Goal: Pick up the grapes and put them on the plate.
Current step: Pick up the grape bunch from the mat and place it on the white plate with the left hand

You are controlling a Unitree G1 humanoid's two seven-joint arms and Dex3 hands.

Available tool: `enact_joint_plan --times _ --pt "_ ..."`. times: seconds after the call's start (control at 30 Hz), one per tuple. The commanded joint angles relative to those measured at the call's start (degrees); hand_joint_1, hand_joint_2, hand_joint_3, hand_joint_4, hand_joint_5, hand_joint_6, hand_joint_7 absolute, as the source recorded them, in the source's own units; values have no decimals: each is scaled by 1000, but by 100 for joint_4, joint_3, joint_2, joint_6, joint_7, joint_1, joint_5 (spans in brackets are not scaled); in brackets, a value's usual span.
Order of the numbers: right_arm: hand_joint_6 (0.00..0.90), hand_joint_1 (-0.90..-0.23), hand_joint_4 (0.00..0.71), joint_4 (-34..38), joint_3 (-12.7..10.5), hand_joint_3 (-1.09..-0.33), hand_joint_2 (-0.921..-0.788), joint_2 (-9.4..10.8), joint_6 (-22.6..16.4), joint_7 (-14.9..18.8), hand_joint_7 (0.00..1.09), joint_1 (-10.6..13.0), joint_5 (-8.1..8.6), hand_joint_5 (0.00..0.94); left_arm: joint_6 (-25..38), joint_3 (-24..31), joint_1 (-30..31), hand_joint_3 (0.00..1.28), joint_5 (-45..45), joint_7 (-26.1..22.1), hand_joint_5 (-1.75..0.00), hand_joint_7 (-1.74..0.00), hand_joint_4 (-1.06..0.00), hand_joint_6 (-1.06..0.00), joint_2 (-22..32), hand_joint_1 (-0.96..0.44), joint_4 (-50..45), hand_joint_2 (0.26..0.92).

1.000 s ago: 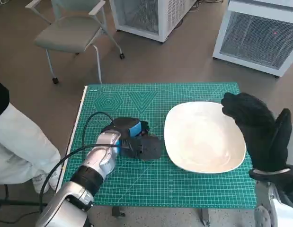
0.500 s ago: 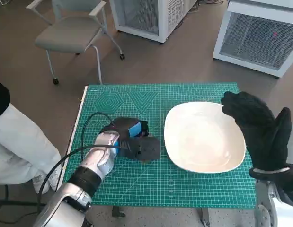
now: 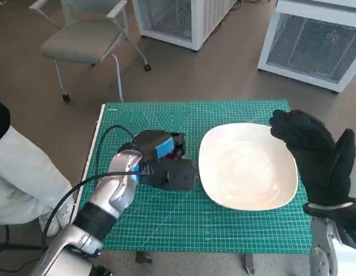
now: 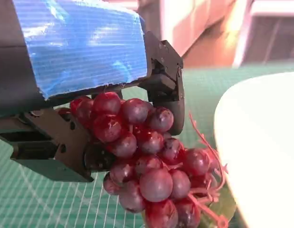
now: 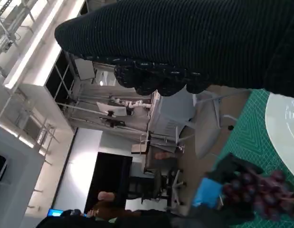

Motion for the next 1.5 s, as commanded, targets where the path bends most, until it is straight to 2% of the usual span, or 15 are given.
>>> enact_joint_plan --times 0.03,0.1,0.17,0.3,0.47,0.67,1.03,1.27,1.5 --pt "260 -320 367 40 -10 -602 -921 17 57 -10 1031 66 21 912 149 279 -10 437 -57 -144 -1408 -1160 -584 -610 155 4 -740 752" --pt "260 -320 367 33 -4 -602 -921 23 55 -14 1031 70 16 912 189 386 -13 284 -73 -167 -1353 -1075 -633 -644 178 4 -996 817" --pt "260 -320 367 28 2 -602 -921 30 51 -19 1030 74 11 911 210 482 -29 166 -78 -178 -1280 -1065 -675 -653 199 2 -1219 868" --pt "261 -320 368 29 10 -602 -921 46 38 -29 1030 80 -3 911 158 651 -46 73 -63 -132 -1294 -947 -686 -714 272 2 -1654 904" --pt "261 -320 368 32 13 -602 -921 57 25 -32 1029 84 -11 910 27 743 -87 61 -9 -14 -1408 -812 -619 -788 320 4 -1884 914" --pt "260 -320 367 25 24 -603 -921 76 4 -41 1029 95 -28 910 -127 764 -223 70 21 73 -1464 -792 -576 -794 273 5 -1794 920" --pt "261 -326 369 -14 9 -598 -921 92 -16 -74 1029 133 -41 910 -203 724 -594 80 -185 -105 -1451 -833 -591 -758 48 6 -1474 919" --pt "262 -324 372 -84 -10 -599 -921 93 -8 -107 1027 185 -29 909 -187 559 -1015 83 -270 -270 -1430 -853 -609 -743 -315 5 -1233 915" --pt "263 -321 373 -172 -46 -600 -921 85 16 -146 1025 243 -8 908 -426 362 -1668 66 -286 -111 -1264 -1037 -671 -673 -872 2 -431 918"
